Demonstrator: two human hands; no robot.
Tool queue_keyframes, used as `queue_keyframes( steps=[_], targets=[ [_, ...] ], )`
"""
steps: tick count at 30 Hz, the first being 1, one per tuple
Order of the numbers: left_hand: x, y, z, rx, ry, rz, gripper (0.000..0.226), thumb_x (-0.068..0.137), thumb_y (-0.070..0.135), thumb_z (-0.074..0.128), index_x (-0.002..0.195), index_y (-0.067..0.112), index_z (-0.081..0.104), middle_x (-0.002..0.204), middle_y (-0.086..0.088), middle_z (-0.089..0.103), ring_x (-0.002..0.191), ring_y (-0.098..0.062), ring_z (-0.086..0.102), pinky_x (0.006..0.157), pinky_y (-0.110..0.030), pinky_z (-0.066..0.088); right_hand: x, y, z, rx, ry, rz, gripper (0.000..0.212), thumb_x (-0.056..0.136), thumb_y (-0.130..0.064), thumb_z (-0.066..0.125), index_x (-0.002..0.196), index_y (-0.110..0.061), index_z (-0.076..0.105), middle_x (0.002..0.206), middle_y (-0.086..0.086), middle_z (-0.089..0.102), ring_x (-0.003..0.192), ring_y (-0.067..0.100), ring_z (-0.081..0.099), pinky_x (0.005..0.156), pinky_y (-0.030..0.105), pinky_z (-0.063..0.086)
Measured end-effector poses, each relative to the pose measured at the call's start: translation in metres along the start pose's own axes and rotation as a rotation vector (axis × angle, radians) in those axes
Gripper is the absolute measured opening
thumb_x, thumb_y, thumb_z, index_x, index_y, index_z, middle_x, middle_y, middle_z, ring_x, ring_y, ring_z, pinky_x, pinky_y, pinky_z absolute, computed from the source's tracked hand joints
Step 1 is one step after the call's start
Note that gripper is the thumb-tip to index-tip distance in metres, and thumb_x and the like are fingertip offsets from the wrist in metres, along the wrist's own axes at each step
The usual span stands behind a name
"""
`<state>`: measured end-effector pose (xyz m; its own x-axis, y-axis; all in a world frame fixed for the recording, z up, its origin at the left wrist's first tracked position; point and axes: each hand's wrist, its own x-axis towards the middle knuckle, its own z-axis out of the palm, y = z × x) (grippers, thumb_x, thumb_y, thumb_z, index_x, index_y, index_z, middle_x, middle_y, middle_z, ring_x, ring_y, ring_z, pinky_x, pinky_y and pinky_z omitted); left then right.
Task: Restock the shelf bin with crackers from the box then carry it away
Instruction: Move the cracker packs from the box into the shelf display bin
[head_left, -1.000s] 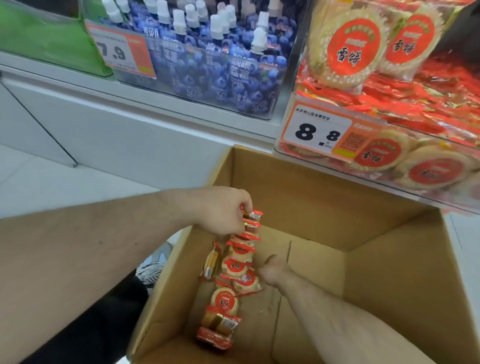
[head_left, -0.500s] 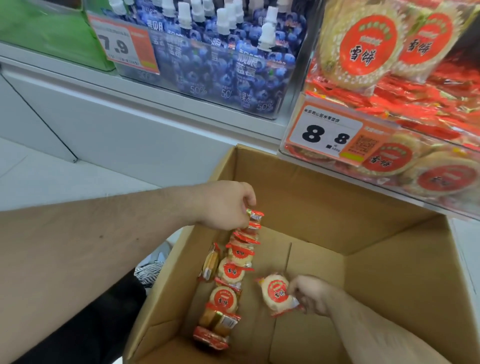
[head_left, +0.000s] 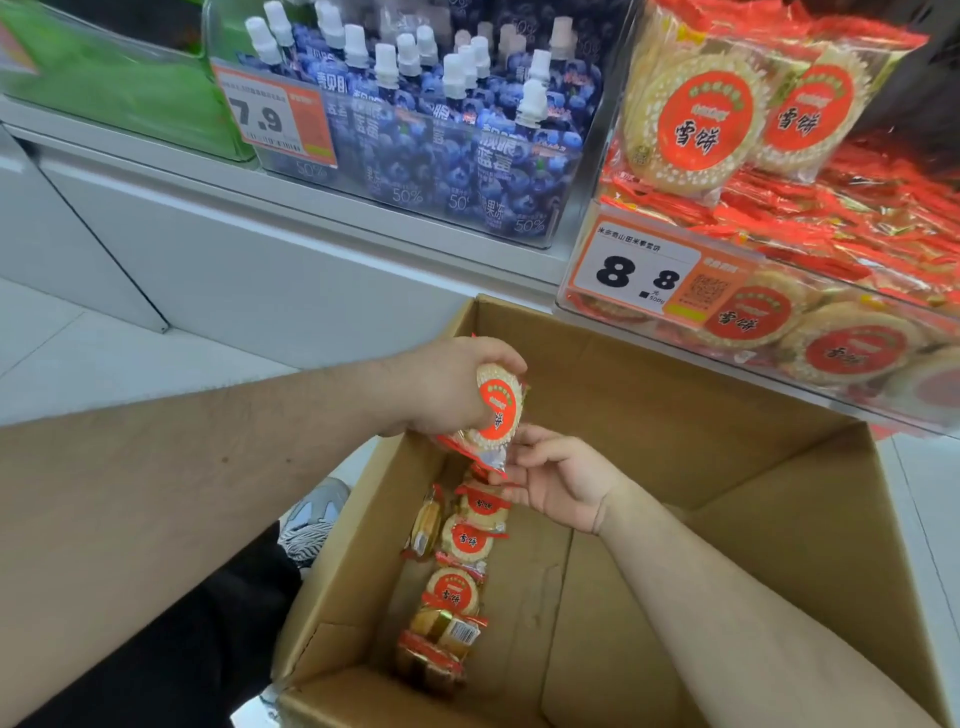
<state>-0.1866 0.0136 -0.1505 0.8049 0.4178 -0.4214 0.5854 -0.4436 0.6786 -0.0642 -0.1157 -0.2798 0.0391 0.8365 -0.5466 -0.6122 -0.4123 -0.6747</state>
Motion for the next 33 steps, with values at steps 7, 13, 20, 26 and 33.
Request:
queue_keyframes(
  steps=[7,13,20,26,33],
  targets=[
    [0.007,-0.008,0.002,0.003,-0.060,-0.062,0.060,0.086,0.011,0.070,0.132,0.042,0.046,0.121,0.005,0.048,0.101,-0.019,0.057,0.054,-0.022,0.054,0.028,0.122,-0.002,-0.987,0.195,0.516,0.041,0.085,-0.015,0.067,0.125,-0.018,0.058,0.122,0.003,0.063,0.111,0.022,0.061,0.091,0.035,0.053],
    [0.010,-0.007,0.003,0.002,-0.089,-0.069,0.061,0.088,0.010,0.068,0.134,0.041,0.044,0.121,0.006,0.047,0.102,-0.020,0.057,0.052,-0.020,0.053,0.034,0.145,0.004,-1.340,0.139,0.472,0.038,0.089,-0.017,0.065,0.126,-0.017,0.058,0.127,0.004,0.061,0.115,0.023,0.058,0.096,0.030,0.047],
    [0.006,0.007,-0.008,-0.020,-0.081,0.017,0.064,0.088,0.001,0.054,0.135,0.042,0.041,0.123,0.003,0.051,0.101,-0.021,0.060,0.067,-0.035,0.059,-0.032,0.043,-0.019,-1.374,0.275,0.027,0.025,0.079,0.000,0.055,0.075,-0.024,0.055,0.085,-0.003,0.063,0.087,0.021,0.063,0.065,0.019,0.049],
    [-0.001,0.021,-0.021,-0.181,-0.016,0.087,0.066,0.084,-0.008,0.053,0.124,0.045,0.050,0.093,-0.003,0.060,0.056,-0.018,0.057,0.044,-0.027,0.042,-0.133,-0.032,-0.018,-1.296,0.486,-0.539,0.036,0.071,0.015,0.050,0.064,-0.020,0.047,0.109,0.000,0.072,0.114,-0.007,0.057,0.078,0.028,0.053],
    [-0.019,0.038,-0.023,-0.444,-0.064,0.137,0.069,0.085,-0.012,0.059,0.126,0.043,0.054,0.117,-0.002,0.064,0.101,-0.023,0.067,0.068,-0.038,0.058,-0.202,-0.074,0.021,-1.207,0.616,-1.146,0.025,0.073,0.000,0.048,0.066,-0.024,0.050,0.121,-0.016,0.066,0.109,0.005,0.065,0.074,0.018,0.049]
  ],
)
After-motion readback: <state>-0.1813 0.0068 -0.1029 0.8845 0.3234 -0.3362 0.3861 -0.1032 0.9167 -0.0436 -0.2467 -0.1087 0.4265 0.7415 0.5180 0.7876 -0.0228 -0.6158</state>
